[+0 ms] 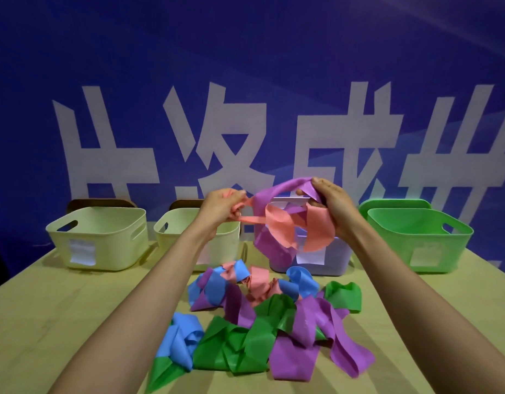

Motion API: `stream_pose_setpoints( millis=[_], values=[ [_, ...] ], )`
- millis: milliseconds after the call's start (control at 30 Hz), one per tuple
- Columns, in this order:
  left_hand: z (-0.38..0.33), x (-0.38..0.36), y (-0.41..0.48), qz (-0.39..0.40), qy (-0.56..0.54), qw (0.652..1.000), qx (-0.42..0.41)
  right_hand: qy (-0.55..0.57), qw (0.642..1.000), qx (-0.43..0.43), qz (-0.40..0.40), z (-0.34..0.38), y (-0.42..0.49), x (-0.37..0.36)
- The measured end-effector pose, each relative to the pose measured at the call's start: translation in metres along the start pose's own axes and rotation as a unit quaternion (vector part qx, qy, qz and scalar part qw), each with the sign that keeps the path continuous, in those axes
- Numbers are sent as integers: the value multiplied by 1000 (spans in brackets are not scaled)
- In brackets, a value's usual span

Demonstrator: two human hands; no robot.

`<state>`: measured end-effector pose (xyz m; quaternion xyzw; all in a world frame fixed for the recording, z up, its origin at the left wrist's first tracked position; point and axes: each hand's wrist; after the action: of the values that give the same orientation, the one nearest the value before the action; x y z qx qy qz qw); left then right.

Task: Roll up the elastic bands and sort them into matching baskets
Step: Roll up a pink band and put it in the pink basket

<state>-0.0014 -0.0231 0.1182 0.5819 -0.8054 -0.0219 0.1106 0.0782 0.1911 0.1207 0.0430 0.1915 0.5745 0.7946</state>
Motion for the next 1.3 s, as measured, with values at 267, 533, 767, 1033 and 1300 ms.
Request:
stream_pose_setpoints(
  millis=[267, 533, 767, 1033, 1300],
  values=[
    [18, 20, 14, -45, -276, 954, 112, 126, 987, -60, -80, -13, 10, 22],
    [21, 15, 7, 99, 78, 978, 168, 218, 970, -64, -89, -13, 13, 19],
    [34, 9, 17, 27, -86, 991, 94, 209, 975, -53, -60, -12, 11, 27],
    [44, 3, 33, -112, -256, 958, 68, 73, 986, -70, -134, -40, 14, 34],
    [19, -22, 37, -19, -312, 949, 43, 44, 990, -128, -30, -47, 13, 22]
  ],
)
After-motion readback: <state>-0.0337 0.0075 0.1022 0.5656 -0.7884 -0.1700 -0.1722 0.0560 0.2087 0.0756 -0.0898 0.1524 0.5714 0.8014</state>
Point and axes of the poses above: each hand's wrist, its own y-axis towards the middle knuckle, its own x-axis out of the back of the hand, z = x × y, and after that the axes turned 4 degrees about x, right-handed
